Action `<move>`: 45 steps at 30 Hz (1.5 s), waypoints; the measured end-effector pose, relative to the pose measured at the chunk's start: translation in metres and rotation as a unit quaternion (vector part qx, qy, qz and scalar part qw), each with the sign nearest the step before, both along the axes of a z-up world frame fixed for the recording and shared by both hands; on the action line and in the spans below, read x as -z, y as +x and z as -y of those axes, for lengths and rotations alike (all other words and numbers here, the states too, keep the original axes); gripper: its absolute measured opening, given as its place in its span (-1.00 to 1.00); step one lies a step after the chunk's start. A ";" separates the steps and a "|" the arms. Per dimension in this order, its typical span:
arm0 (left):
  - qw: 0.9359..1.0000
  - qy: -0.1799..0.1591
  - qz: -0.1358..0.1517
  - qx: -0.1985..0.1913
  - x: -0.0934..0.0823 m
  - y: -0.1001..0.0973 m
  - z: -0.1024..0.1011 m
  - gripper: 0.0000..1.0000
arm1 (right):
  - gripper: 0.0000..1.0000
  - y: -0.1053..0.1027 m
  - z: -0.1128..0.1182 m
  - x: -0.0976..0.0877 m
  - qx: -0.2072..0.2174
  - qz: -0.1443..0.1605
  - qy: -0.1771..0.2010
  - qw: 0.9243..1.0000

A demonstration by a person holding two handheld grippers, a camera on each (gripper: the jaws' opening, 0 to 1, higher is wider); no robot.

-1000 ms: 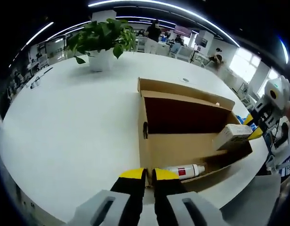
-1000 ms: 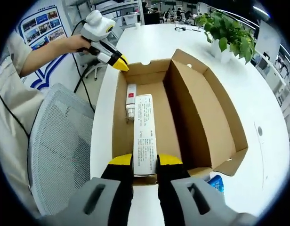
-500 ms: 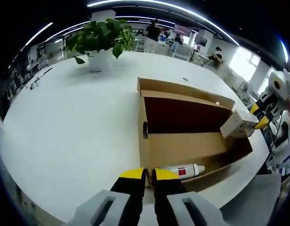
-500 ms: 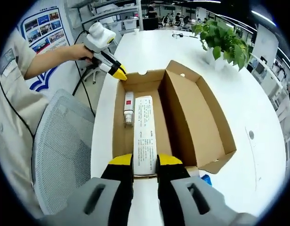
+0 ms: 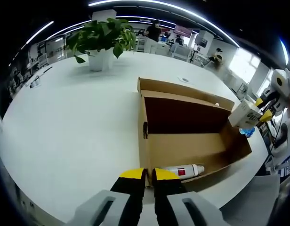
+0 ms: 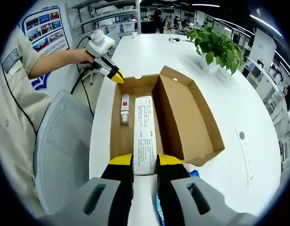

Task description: Operate the shoe box by opening the lid, removing the specified soft item, and placing it in the target area until the item is outside and the box remains undamaged.

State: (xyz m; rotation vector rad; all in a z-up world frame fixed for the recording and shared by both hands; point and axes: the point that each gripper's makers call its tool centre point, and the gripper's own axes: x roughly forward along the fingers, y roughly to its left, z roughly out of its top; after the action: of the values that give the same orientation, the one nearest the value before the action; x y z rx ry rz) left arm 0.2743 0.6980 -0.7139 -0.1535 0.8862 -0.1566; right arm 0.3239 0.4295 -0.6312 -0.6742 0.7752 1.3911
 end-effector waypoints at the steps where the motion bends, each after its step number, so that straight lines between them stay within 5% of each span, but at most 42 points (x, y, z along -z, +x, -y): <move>1: 1.000 -0.001 0.000 0.000 0.000 0.000 0.000 -0.88 | -0.69 0.000 0.001 -0.001 0.000 0.001 0.000 1.000; 26: 1.000 -0.006 -0.003 0.001 -0.002 -0.001 0.004 -0.88 | -0.69 0.025 0.068 -0.010 0.003 0.022 -0.030 0.999; 45: 1.000 -0.008 -0.003 -0.004 0.000 0.000 0.001 -0.88 | -0.69 0.062 0.136 0.004 0.032 0.043 -0.083 0.995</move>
State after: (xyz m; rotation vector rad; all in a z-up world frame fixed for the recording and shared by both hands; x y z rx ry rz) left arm 0.2748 0.6966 -0.7135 -0.1730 0.8904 -0.1552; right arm 0.3857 0.2935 -0.6351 -0.8258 0.8421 1.2417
